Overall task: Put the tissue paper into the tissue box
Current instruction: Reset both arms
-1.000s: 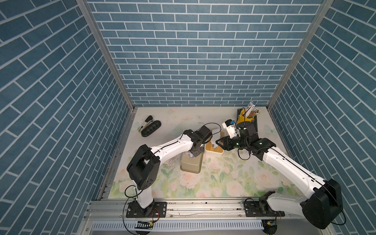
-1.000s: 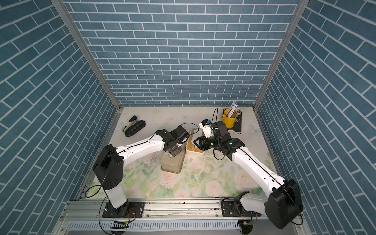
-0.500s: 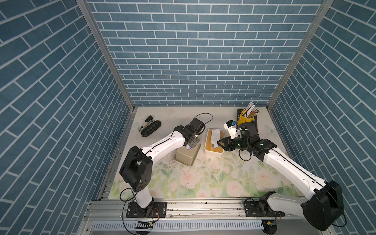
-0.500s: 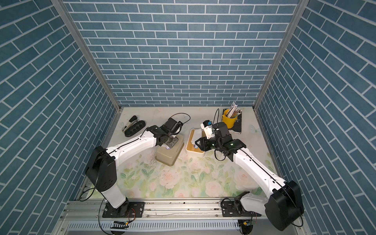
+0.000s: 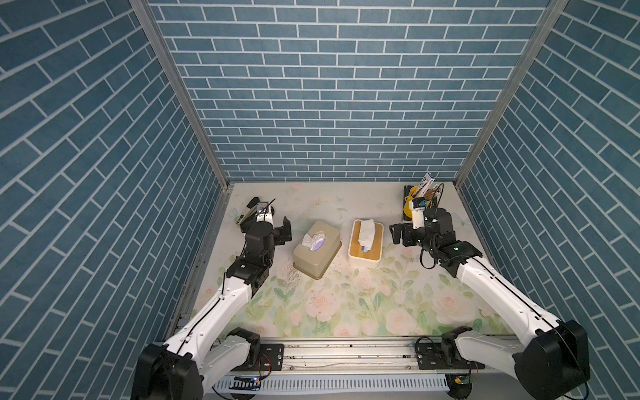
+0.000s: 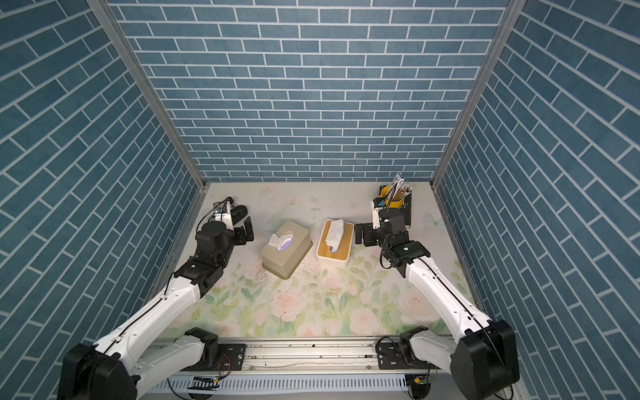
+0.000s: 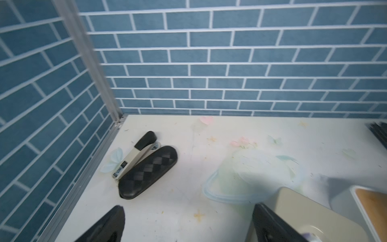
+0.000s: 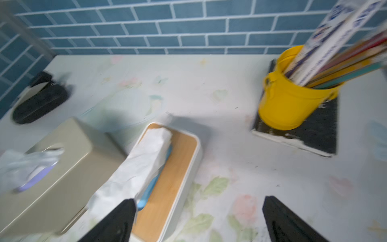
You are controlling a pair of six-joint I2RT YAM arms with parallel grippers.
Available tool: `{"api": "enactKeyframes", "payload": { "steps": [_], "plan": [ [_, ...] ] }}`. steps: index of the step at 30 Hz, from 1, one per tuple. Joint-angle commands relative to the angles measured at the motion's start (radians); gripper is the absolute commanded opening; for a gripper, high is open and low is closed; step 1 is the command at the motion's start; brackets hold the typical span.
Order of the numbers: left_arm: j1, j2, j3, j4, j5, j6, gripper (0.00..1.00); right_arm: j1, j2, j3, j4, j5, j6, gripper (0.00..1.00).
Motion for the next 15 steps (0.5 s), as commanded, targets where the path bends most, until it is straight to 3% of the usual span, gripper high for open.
{"api": "enactKeyframes", "payload": {
  "steps": [1,6,9,12,15],
  "plan": [
    [0.012,-0.01,-0.119,0.228,-0.134,-0.007,1.0,-0.078,0.027,-0.065,0.139,0.163,-0.047,1.0],
    [0.077,-0.012,-0.27,0.424,-0.159,0.056,1.0,-0.2,0.052,-0.213,0.361,0.151,-0.088,1.0],
    [0.13,0.049,-0.346,0.581,-0.104,0.073,1.0,-0.259,0.079,-0.336,0.576,0.085,-0.171,1.0],
    [0.15,0.164,-0.422,0.829,-0.035,0.124,1.0,-0.28,0.091,-0.478,0.846,0.064,-0.23,1.0],
    [0.166,0.315,-0.413,0.97,0.025,0.145,1.0,-0.293,0.13,-0.604,1.147,0.078,-0.265,1.0]
  ]
}}
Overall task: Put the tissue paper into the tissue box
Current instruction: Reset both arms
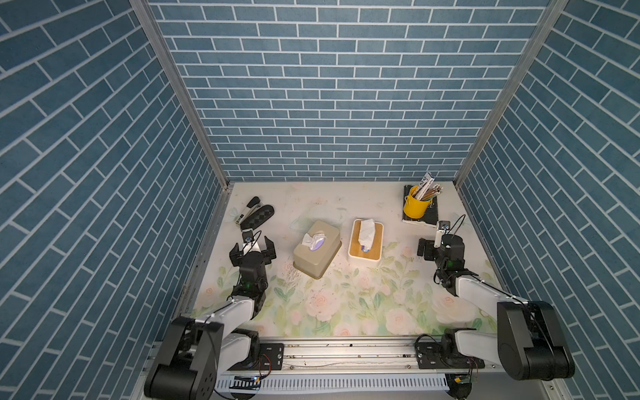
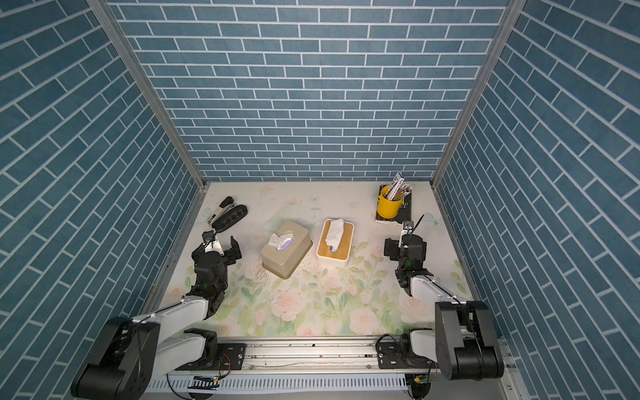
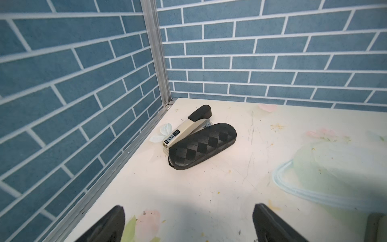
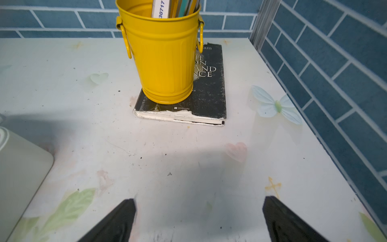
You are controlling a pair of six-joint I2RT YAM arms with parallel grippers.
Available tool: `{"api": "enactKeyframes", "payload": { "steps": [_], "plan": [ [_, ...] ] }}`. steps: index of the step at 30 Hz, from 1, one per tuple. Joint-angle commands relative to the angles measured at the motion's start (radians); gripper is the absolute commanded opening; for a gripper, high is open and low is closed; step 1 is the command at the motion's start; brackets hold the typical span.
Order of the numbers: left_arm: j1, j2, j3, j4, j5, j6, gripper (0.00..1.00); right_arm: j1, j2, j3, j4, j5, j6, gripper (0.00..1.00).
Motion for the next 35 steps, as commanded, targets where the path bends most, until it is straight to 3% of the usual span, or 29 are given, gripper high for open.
{"api": "enactKeyframes", "payload": {
  "steps": [1,6,7,11,12,17,35],
  "plan": [
    [0.026,0.095,0.023,0.237,0.117,0.048,1.0,-0.017,0.053,-0.093,0.472,-0.001,-0.097,1.0],
    [0.099,0.282,-0.008,0.483,0.223,0.03,1.0,-0.037,0.119,-0.069,0.51,-0.083,-0.091,1.0],
    [0.107,0.257,0.011,0.405,0.253,0.021,1.0,-0.037,0.135,-0.094,0.585,-0.091,-0.076,1.0],
    [0.112,0.28,0.021,0.418,0.267,0.023,1.0,-0.036,0.267,-0.172,0.851,-0.08,-0.068,1.0],
    [0.114,0.269,0.031,0.379,0.274,0.023,1.0,-0.036,0.243,-0.152,0.766,-0.086,-0.069,1.0],
    [0.116,0.272,0.028,0.393,0.275,0.022,1.0,-0.031,0.254,-0.119,0.724,-0.104,-0.084,1.0],
    [0.115,0.274,0.025,0.4,0.274,0.021,1.0,-0.037,0.26,-0.109,0.712,-0.137,-0.087,1.0]
  ]
}}
